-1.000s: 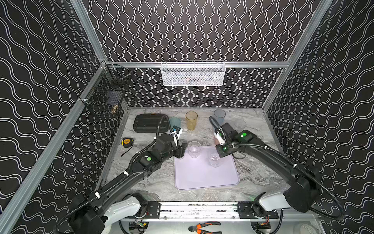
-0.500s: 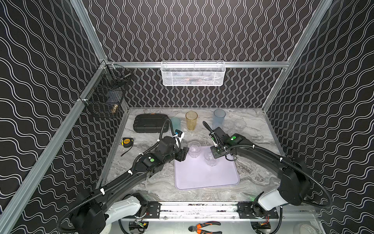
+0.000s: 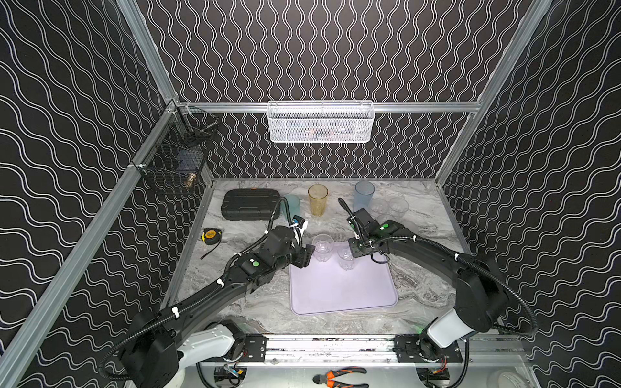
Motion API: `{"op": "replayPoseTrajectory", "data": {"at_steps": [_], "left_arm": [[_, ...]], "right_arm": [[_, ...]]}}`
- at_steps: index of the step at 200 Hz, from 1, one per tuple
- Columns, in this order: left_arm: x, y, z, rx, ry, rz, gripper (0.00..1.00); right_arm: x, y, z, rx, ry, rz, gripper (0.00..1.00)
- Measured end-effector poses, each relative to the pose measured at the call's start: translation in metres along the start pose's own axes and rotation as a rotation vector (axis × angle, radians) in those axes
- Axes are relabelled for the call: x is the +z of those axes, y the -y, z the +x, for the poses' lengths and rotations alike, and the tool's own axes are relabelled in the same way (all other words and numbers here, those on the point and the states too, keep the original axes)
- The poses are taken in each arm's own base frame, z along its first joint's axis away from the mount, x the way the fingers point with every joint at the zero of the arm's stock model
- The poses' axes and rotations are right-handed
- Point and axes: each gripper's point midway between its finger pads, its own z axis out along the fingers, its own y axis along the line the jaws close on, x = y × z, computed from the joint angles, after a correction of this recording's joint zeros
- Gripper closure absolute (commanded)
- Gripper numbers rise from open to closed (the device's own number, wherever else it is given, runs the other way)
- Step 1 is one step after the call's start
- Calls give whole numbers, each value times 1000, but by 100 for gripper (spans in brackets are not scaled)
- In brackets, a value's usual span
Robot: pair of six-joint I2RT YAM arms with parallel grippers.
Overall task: Place the glasses into the tray
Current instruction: Place the glass on the tray.
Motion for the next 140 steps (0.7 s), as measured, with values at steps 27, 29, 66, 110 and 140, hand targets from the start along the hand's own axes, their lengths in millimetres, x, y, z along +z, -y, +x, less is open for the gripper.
{"op": "replayPoseTrajectory", "data": {"at_steps": [27, 29, 66, 110, 140], "left_arm": [[2, -1, 3, 1, -9, -2, 32], [2, -1, 3, 1, -9, -2, 32], [5, -1, 5, 1, -19, -5, 32], [8, -2, 6, 1, -19, -8, 32], [10, -2, 7, 1, -23, -9, 32]], "right_arm": [[6, 5, -8, 30, 21, 2, 100], [7, 5, -8, 31, 22, 1, 100], [12, 2, -15, 59, 42, -27, 100], [15, -2, -20, 67, 58, -44, 100], [18, 0, -22, 78, 77, -41, 100]]}}
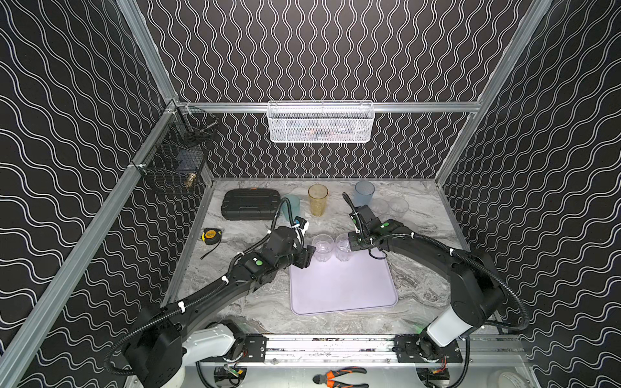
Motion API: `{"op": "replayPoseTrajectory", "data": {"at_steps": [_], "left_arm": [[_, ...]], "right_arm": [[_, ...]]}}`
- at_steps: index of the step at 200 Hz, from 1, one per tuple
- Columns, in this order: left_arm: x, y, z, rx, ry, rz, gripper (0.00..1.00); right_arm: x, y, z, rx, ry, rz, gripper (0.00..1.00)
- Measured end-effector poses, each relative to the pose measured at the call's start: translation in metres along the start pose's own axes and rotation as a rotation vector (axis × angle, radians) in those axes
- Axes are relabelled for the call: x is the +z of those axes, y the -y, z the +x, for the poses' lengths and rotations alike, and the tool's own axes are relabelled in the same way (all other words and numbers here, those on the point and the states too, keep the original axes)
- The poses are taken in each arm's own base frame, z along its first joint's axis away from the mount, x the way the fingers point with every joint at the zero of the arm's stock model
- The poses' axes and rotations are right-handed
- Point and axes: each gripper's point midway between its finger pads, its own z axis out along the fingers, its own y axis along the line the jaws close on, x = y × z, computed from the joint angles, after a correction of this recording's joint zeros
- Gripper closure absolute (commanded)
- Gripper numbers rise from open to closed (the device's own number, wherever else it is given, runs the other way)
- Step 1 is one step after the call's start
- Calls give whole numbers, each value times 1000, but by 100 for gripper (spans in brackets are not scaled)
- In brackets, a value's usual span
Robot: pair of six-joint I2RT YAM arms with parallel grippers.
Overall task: Place the glasses into the tray
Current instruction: Place the glass on the tray.
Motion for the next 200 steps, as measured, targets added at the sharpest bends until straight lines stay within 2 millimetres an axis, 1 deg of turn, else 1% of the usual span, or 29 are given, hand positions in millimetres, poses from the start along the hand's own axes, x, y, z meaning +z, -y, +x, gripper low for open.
{"op": "replayPoseTrajectory", "data": {"at_steps": [53, 63, 81, 98, 119, 132, 147, 157, 169, 184, 200], "left_arm": [[2, 0, 2, 0, -6, -1, 32], [2, 0, 2, 0, -6, -1, 32], [2, 0, 1, 0, -6, -1, 32], [1, 1, -2, -1, 2, 0, 32], [0, 1, -6, -2, 9, 1, 32], [-1, 2, -11, -2, 19, -2, 32], [-3, 1, -22, -3, 38, -14, 31], [-4, 1, -29, -3, 49, -23, 31], [-7, 0, -38, -4, 66, -35, 31], [-10, 1, -49, -5, 90, -38, 32], [-11, 3, -58, -3, 115, -36, 32]], "right_arm": [[4, 3, -8, 16, 29, 4, 100], [5, 3, -8, 16, 29, 3, 97], [5, 1, -10, 8, 27, -8, 86], [4, -1, -7, 0, 12, -19, 76], [-1, -1, -4, -4, -12, -22, 69], [-9, -2, -10, -8, -3, -31, 67], [-23, -2, -20, 2, 19, -50, 65], [-33, 3, -27, 15, 39, -61, 64], [-45, 14, -36, 48, 65, -74, 63], [-59, 33, -47, 88, 99, -71, 61], [-67, 54, -57, 139, 130, -56, 60]]}}
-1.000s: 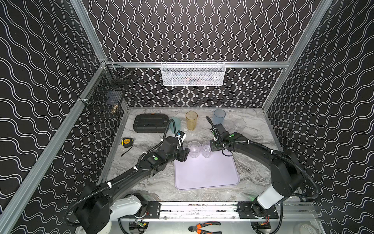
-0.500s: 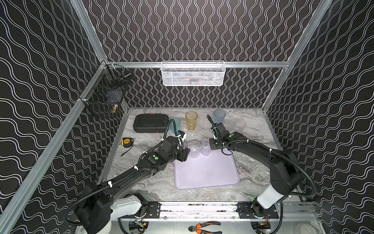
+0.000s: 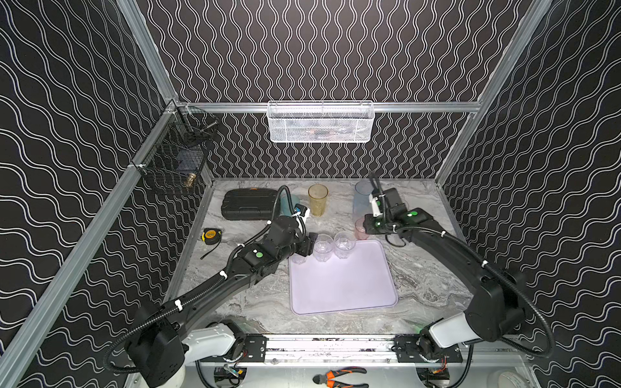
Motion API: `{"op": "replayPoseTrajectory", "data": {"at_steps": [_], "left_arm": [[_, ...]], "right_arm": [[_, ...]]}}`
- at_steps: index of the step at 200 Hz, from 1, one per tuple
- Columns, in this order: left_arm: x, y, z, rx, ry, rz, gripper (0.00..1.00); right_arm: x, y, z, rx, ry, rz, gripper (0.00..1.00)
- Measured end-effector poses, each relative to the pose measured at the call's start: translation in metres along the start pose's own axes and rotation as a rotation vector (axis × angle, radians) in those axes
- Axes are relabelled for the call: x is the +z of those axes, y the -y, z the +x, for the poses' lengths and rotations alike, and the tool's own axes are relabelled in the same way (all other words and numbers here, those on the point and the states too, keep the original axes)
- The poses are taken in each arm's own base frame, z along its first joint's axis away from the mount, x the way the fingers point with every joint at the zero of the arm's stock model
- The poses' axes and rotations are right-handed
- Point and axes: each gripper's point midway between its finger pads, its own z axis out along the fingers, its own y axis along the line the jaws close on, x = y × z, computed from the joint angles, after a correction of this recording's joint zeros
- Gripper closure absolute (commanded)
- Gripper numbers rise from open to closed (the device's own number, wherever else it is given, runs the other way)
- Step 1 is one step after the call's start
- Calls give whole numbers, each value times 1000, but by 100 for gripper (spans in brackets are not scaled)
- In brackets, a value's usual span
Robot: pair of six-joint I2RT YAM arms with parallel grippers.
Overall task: Place the glasses into the tray
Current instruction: Place the glass on the tray, then pick up the glass from the top-right of the table.
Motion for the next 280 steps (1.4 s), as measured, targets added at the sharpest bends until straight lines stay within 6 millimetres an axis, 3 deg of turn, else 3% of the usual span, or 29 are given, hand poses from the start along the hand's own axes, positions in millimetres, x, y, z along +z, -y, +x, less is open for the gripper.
{"op": "replayPoseTrajectory", "data": {"at_steps": [21, 39, 55, 92, 120, 177, 280], "left_arm": [[7, 9, -7, 12, 21, 12, 31], [17, 33, -11, 57, 26, 60, 30], [29, 55, -14, 94, 29, 100, 29], [57, 99, -6, 159, -1, 203, 27], [69, 116, -5, 167, -10, 254, 27], [71, 113, 13, 205, -32, 257, 26], [71, 108, 13, 235, -25, 231, 25]], "right_arm": [[-2, 33, -11, 67, 23, 47, 56], [3, 64, -17, 126, 31, 111, 55], [15, 80, -18, 154, 11, 140, 56], [39, 92, -33, 157, 12, 183, 56], [59, 98, -34, 138, -21, 200, 56], [77, 114, -26, 99, -68, 266, 53], [101, 129, -10, 73, -140, 318, 58]]}}
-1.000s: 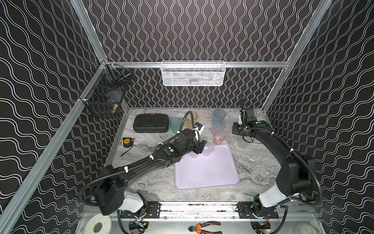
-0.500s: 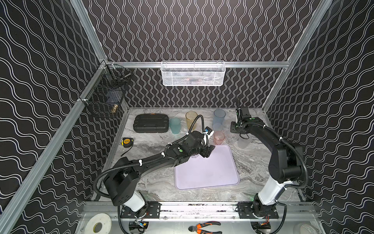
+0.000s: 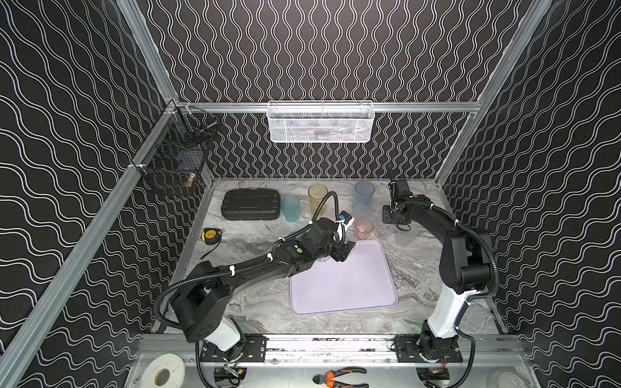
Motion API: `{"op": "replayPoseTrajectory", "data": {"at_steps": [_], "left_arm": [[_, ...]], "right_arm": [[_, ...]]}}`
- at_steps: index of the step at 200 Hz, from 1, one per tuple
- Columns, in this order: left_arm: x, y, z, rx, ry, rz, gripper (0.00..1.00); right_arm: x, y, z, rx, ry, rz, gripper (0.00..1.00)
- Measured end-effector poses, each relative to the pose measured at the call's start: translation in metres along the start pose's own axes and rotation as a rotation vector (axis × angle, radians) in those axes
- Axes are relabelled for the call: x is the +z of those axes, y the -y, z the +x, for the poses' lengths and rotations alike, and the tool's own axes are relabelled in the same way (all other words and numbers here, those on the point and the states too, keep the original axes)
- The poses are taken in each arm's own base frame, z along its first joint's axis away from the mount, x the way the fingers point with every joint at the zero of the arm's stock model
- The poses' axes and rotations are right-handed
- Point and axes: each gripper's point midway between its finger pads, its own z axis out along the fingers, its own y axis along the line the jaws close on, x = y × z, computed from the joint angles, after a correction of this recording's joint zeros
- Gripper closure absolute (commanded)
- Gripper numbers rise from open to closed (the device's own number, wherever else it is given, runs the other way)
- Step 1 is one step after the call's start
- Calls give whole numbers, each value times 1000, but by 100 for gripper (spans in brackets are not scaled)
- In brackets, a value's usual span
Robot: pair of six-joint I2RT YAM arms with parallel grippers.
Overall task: Place the glasses into the tray
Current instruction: Pick up the glass from the top-right of the table.
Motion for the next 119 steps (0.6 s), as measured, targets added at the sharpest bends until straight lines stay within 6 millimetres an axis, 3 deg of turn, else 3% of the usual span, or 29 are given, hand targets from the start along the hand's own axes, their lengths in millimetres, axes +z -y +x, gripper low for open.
{"op": "replayPoseTrajectory", "data": {"at_steps": [30, 119], "left_arm": [[0, -1, 0, 12, 0, -3, 25], [-1, -3, -1, 17, 3, -16, 25]], "right_arm": [[3, -1, 9, -6, -22, -7, 65], [-7, -1, 7, -8, -9, -14, 87]]}}
